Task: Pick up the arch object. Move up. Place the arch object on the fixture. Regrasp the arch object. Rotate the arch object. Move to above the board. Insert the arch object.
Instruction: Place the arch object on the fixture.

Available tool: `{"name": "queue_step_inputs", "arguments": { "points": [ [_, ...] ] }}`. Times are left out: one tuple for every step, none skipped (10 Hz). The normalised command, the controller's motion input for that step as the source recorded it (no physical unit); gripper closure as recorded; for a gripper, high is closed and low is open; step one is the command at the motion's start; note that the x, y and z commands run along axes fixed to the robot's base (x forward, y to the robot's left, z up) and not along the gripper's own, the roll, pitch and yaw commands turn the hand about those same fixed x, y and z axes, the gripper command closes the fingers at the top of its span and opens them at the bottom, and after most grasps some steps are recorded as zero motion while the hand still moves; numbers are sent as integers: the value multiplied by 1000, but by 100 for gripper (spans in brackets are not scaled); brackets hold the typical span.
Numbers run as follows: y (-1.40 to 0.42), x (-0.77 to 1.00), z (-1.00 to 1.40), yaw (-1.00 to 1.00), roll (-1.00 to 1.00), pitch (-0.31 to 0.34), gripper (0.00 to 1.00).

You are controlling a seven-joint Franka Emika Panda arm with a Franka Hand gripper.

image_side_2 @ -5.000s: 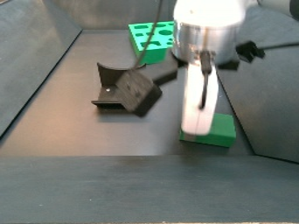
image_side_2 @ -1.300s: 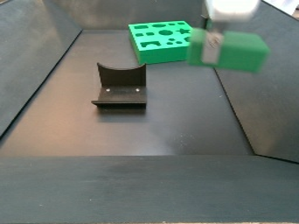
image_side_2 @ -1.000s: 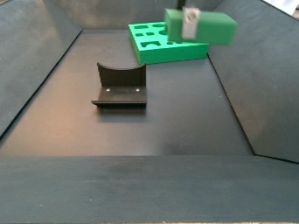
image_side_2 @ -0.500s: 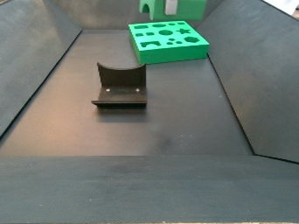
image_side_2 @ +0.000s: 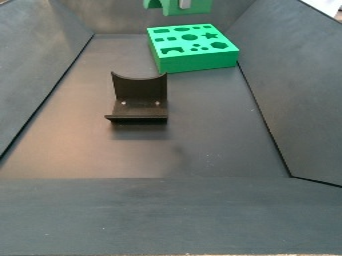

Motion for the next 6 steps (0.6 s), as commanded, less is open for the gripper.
{"name": "queue_step_inputs", "arguments": {
  "points": [
    [712, 993, -670, 1000, -636, 116, 100],
    [709, 937, -658, 1000, -692, 126, 100],
    [562, 910, -516, 1000, -743, 125, 100],
    [367, 823, -327, 1000, -767, 136, 100],
    [108, 670, -75, 1000, -799, 169, 100],
    [39, 510, -5, 1000, -812, 219, 100]
  ]
}}
